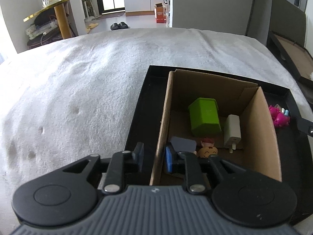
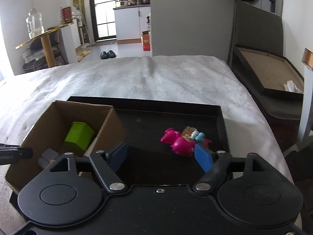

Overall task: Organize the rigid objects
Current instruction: 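Withdraw the right tool from the box toward the pink figures, then close the right tool on the large pink toy figure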

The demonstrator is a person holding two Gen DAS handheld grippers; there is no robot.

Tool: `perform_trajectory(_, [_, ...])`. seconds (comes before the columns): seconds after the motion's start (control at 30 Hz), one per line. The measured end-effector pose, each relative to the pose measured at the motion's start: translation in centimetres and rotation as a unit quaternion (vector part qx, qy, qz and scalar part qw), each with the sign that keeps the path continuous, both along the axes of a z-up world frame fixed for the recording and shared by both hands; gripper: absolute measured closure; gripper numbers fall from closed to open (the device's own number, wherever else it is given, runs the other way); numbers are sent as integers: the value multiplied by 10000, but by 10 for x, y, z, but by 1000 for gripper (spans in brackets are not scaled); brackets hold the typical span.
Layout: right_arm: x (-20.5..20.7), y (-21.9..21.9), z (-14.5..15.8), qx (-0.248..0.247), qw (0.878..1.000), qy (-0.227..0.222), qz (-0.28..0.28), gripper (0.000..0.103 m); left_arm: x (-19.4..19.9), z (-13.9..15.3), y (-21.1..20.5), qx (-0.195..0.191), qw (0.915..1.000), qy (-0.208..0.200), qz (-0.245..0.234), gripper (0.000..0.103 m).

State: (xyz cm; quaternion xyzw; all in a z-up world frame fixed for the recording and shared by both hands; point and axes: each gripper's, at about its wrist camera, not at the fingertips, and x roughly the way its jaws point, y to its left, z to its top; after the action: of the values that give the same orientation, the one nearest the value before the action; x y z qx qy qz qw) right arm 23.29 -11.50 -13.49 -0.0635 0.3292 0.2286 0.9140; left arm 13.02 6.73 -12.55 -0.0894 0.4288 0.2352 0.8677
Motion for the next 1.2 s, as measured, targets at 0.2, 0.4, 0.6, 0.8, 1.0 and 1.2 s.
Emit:
perform_trajectory(0.2, [7, -14, -6, 170, 9998, -83, -109, 11, 4, 7, -10, 313, 9995, -100, -34, 50])
perform_trajectory(0.4, [12, -23, -13, 286, 9992, -214, -151, 5, 14, 8, -18, 538, 9985, 41, -23, 33])
perform_trajectory(0.6, [20, -32, -21, 405, 9987, -137, -279, 0, 20, 9, -24, 743, 9971, 168, 31, 12])
perform_trajectory(0.8, [28, -33, -31, 436, 9988, 35, -237, 0, 26, 11, -27, 859, 9960, 242, 98, 6])
perform_trajectory(1.0, [37, -32, -42, 435, 9988, 114, -201, 2, 32, 9, -32, 1038, 9939, 331, 158, 6])
perform_trajectory(1.2, [48, -27, -54, 354, 9991, 223, -116, 18, 38, 6, -35, 1197, 9914, 472, 235, 6])
